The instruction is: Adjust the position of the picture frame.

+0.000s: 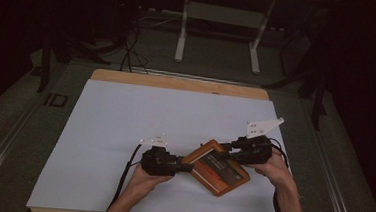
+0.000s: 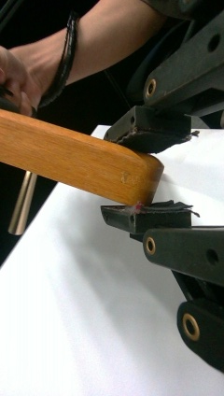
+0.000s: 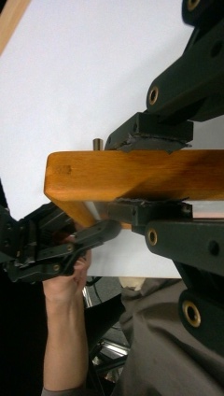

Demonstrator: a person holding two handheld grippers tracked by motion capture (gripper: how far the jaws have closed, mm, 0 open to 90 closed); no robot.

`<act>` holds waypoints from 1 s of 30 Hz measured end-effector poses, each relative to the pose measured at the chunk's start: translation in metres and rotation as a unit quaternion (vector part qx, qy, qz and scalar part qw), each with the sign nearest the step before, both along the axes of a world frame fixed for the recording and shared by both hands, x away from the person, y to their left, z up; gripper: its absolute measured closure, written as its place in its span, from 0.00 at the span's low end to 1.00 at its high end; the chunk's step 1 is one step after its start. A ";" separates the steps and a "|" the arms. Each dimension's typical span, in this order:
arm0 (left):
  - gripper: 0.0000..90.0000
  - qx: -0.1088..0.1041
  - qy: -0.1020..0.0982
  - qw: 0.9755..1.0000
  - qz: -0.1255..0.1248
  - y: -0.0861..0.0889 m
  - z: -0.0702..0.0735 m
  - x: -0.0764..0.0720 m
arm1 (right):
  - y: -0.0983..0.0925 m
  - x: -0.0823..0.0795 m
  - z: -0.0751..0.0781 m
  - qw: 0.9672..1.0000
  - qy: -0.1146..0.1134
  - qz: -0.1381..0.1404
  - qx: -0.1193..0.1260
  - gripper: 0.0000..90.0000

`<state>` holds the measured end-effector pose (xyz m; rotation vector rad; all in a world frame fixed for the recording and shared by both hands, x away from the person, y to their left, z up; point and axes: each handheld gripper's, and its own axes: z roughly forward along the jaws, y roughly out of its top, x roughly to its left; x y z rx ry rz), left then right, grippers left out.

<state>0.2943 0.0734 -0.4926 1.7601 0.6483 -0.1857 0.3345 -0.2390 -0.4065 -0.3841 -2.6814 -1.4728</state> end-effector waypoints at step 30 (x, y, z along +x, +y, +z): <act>0.70 0.058 -0.072 0.994 0.055 0.058 0.048 0.019 | 0.049 0.019 -0.013 0.998 -0.007 -0.027 0.049 0.76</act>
